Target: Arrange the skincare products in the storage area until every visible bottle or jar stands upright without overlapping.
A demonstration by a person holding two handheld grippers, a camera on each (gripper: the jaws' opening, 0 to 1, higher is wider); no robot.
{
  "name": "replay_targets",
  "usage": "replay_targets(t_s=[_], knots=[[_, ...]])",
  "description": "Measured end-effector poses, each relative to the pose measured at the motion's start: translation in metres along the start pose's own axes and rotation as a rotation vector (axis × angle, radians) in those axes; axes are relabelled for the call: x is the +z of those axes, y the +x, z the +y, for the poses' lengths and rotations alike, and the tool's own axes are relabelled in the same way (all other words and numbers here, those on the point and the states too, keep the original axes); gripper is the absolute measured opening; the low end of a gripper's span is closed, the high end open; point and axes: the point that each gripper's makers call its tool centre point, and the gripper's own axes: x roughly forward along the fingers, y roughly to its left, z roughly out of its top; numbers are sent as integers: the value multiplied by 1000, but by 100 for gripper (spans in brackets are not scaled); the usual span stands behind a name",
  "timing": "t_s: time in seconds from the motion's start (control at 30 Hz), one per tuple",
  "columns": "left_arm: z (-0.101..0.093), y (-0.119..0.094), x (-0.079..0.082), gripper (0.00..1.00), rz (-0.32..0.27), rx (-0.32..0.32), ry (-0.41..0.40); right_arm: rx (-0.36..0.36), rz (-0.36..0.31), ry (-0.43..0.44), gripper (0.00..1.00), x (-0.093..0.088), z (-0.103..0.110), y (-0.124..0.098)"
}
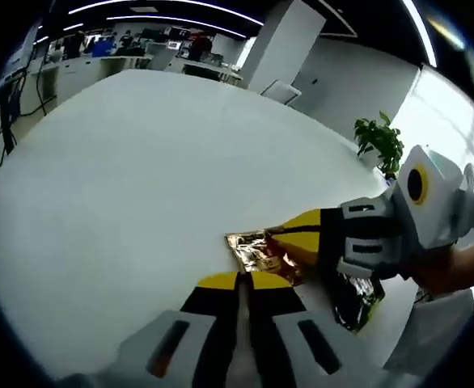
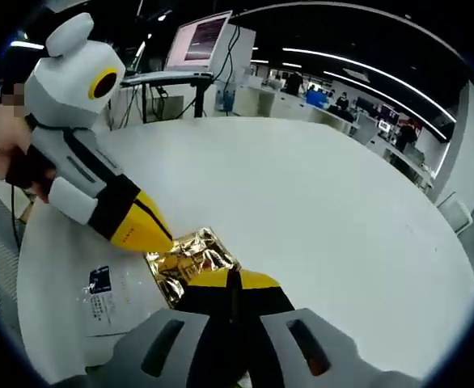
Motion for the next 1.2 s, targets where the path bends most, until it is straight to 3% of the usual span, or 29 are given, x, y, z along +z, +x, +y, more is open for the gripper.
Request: replay_targets(t_s=[0.1,0.2,0.33,0.37,0.47,0.6,0.63,1.2], knots=[[6,-4,8,14,-12,42,75,-1,-5,7,1,-1,0,0],[-13,-7,23,13,-59,-7,190,-4,-9,16,1,0,-1,-1],[-32,2,28,16,-59,-34,403,-12,-14,28,1,0,-1,1],[-38,7,24,15,-36,-43,441,-14,-13,33,1,1,-1,0],[-36,21,20,14,-11,-42,449,-16,-10,52,1,0,-2,1],[-28,25,13,15,63,19,513,-19,-10,46,1,0,-1,0],[-33,24,17,16,39,4,500,-20,-9,44,1,0,-2,0],[-28,27,17,19,50,-33,526,-34,-2,92,6,-1,-8,-5]])
